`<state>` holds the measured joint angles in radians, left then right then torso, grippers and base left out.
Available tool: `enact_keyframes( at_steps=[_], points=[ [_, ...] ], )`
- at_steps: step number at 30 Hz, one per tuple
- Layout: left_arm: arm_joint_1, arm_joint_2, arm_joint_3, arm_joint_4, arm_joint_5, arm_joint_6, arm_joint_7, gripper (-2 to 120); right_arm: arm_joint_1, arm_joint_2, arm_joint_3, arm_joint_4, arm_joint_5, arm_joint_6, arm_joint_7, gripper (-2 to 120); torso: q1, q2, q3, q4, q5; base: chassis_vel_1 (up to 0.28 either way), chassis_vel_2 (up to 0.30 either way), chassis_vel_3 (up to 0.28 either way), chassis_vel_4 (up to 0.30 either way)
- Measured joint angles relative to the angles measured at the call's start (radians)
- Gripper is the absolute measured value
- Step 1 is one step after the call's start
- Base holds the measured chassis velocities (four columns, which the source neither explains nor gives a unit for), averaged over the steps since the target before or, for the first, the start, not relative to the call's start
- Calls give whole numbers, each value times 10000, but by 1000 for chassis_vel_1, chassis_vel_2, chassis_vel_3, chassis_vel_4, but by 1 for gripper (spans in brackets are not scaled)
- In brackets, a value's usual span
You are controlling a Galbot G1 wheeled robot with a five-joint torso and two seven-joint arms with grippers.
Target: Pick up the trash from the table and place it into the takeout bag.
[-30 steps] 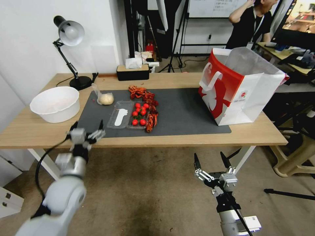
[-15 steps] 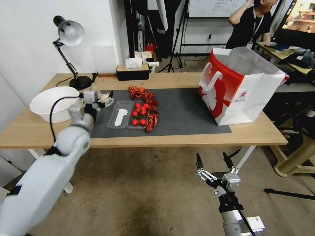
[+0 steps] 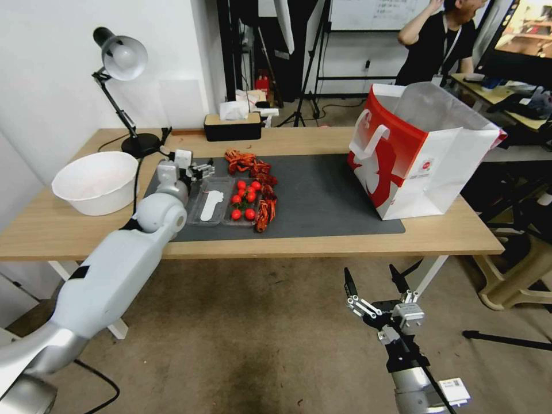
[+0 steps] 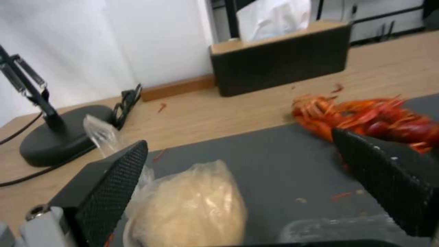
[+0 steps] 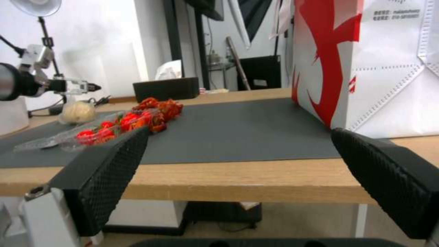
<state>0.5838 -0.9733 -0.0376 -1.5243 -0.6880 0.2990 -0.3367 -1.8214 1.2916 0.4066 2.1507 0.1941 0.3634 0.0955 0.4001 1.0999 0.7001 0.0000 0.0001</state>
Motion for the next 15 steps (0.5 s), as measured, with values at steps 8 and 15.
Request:
enact_keyframes(
  at_steps=[8, 15],
  points=[
    [-1117, -483, 861, 1768, 364, 137, -329, 100, 160, -765, 630, -47, 1298, -199, -966, 100, 0, 0, 0, 1, -1, 0, 0, 0, 0],
    [-1627, -658, 1043, 2742, 632, 524, -1037, 100, 232, -955, 794, -43, 1463, -271, -1089, 100, 0, 0, -1, 0, 0, 0, 0, 0, 0]
  ],
)
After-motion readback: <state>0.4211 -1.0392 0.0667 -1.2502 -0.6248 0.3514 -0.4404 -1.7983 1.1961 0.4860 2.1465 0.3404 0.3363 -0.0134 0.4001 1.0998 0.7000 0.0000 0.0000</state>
